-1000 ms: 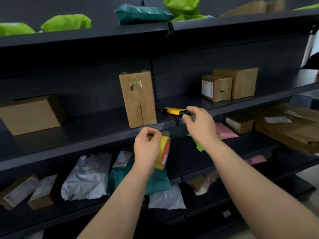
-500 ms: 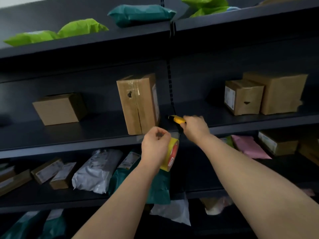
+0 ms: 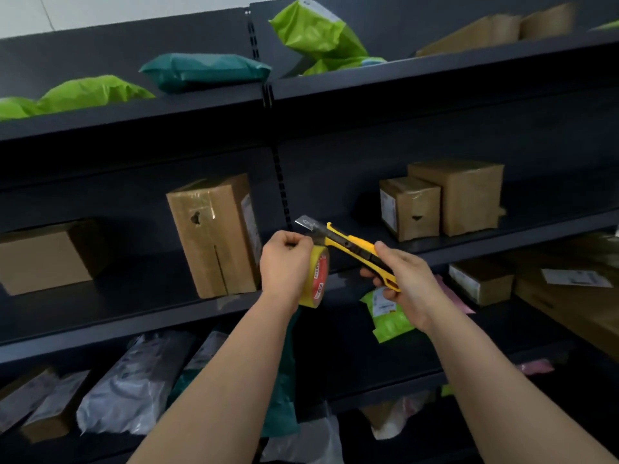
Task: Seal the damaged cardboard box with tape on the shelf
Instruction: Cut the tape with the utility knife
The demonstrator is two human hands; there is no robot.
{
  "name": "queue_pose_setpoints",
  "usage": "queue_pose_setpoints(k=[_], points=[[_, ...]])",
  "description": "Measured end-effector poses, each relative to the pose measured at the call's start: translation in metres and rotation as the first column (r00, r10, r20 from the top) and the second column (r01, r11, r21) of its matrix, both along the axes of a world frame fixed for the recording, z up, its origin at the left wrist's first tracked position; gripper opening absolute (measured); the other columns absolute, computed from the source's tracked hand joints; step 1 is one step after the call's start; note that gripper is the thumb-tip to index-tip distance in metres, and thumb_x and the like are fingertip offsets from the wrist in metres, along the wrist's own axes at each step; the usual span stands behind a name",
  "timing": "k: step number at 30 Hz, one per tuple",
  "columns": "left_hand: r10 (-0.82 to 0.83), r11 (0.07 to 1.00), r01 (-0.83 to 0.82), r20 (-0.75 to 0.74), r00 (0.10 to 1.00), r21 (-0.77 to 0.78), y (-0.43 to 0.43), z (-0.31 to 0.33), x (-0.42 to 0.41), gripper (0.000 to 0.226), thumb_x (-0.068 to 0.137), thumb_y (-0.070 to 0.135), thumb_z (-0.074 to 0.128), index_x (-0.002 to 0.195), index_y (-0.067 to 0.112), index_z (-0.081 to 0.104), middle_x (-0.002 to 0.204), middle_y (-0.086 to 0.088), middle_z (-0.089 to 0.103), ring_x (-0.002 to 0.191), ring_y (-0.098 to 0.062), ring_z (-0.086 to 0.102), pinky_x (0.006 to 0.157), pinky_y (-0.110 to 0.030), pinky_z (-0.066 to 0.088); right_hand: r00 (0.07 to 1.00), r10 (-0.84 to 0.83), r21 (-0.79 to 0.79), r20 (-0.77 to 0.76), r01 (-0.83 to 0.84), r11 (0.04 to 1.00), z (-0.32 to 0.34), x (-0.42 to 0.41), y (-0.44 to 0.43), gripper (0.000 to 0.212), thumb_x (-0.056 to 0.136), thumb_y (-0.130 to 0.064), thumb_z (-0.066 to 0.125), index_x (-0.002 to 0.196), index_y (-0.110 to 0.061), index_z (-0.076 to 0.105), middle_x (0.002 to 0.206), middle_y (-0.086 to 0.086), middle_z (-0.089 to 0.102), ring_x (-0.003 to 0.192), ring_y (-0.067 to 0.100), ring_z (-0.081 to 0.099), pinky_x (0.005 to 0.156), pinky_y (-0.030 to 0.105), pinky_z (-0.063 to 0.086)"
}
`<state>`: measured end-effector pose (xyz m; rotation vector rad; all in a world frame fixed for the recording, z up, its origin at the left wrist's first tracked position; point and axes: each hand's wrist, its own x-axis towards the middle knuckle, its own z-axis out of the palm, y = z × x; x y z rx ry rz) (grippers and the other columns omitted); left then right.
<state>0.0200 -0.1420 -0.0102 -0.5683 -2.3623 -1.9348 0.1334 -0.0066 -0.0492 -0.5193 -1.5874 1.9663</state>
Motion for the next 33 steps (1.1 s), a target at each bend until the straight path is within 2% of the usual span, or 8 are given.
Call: queue_pose_setpoints(k=[9, 19, 21, 23, 25, 28, 30, 33], points=[[0.011, 0.999, -0.011, 0.002, 1.000, 0.050, 0.001, 0.008, -0.008, 0.011, 0.091, 0.034, 0.065, 0.094, 0.024, 0.061, 0.095, 0.000, 0.064, 0.092, -0.024, 0.063, 0.088, -0.051, 0.055, 0.996, -0.071, -0.035, 0.051, 0.072, 0.997, 0.000, 0.009, 0.005, 0.028, 0.093, -0.041, 0.059, 0.103, -0.017, 0.069, 0.077, 0.011, 0.074, 0.050, 0.010, 0.050, 0.041, 0.019, 0.028], [0.037, 0.999, -0.037, 0.007, 0.999, -0.006, 0.002, 0.004, -0.017, 0.029, 0.086, 0.043, 0.071, 0.100, 0.020, 0.064, 0.099, -0.001, 0.066, 0.088, -0.018, 0.061, 0.082, -0.042, 0.057, 0.995, -0.054, 0.012, 0.079, 0.053, 0.999, 0.002, 0.007, 0.005, 0.030, 0.093, -0.042, 0.059, 0.102, -0.015, 0.069, 0.078, 0.012, 0.074, 0.053, 0.012, 0.052, 0.042, 0.020, 0.031], [0.045, 0.999, -0.045, -0.007, 0.999, -0.017, 0.004, 0.005, -0.016, 0.034, 0.085, 0.044, 0.071, 0.106, 0.019, 0.062, 0.106, -0.002, 0.065, 0.090, -0.017, 0.061, 0.082, -0.040, 0.056, 0.994, -0.068, 0.009, 0.080, 0.068, 0.998, 0.002, 0.005, 0.005, 0.030, 0.093, -0.042, 0.059, 0.101, -0.016, 0.070, 0.078, 0.011, 0.075, 0.053, 0.011, 0.052, 0.043, 0.020, 0.031], [0.057, 0.998, -0.057, -0.002, 0.998, -0.031, 0.007, 0.008, -0.018, 0.060, 0.084, 0.045, 0.073, 0.132, 0.017, 0.049, 0.124, -0.004, 0.058, 0.104, -0.022, 0.059, 0.090, -0.042, 0.053, 0.994, -0.088, -0.013, 0.070, 0.089, 0.996, 0.003, 0.002, 0.004, 0.028, 0.094, -0.042, 0.059, 0.100, -0.016, 0.069, 0.075, 0.009, 0.074, 0.051, 0.010, 0.052, 0.042, 0.018, 0.031], [0.034, 0.999, -0.034, 0.030, 0.999, -0.007, 0.012, 0.013, -0.020, 0.089, 0.084, 0.046, 0.073, 0.152, 0.020, 0.022, 0.144, -0.009, 0.044, 0.124, -0.030, 0.050, 0.103, -0.046, 0.046, 0.994, -0.096, -0.055, 0.044, 0.098, 0.994, 0.004, -0.004, 0.001, 0.028, 0.095, -0.042, 0.058, 0.099, -0.016, 0.069, 0.074, 0.008, 0.074, 0.050, 0.010, 0.052, 0.041, 0.018, 0.032], [-0.039, 0.996, 0.036, 0.041, 0.998, 0.076, 0.020, 0.016, -0.021, 0.091, 0.092, 0.042, 0.065, 0.157, 0.020, 0.006, 0.154, -0.009, 0.035, 0.139, -0.028, 0.037, 0.110, -0.037, 0.033, 0.993, -0.115, -0.090, -0.026, 0.112, 0.990, 0.011, -0.018, -0.002, 0.028, 0.097, -0.042, 0.053, 0.100, -0.018, 0.068, 0.078, 0.006, 0.074, 0.055, 0.010, 0.055, 0.046, 0.021, 0.037], [-0.069, 0.995, 0.066, 0.031, 0.997, 0.080, 0.025, 0.012, -0.021, 0.087, 0.096, 0.038, 0.060, 0.157, 0.016, 0.004, 0.151, -0.006, 0.041, 0.137, -0.024, 0.039, 0.102, -0.030, 0.031, 0.985, -0.162, -0.025, -0.055, 0.161, 0.987, 0.018, -0.033, -0.001, 0.028, 0.099, -0.042, 0.049, 0.103, -0.019, 0.067, 0.084, 0.004, 0.074, 0.065, 0.011, 0.059, 0.052, 0.023, 0.040], [-0.099, 0.994, 0.097, 0.037, 0.994, 0.040, 0.035, -0.002, -0.027, 0.089, 0.093, 0.024, 0.066, 0.157, 0.013, 0.005, 0.147, -0.007, 0.044, 0.129, -0.021, 0.045, 0.097, -0.028, 0.036, 0.983, -0.167, 0.036, -0.077, 0.170, 0.985, 0.029, -0.062, 0.000, 0.027, 0.101, -0.040, 0.045, 0.104, -0.020, 0.064, 0.087, 0.002, 0.071, 0.074, 0.012, 0.060, 0.061, 0.026, 0.043]])
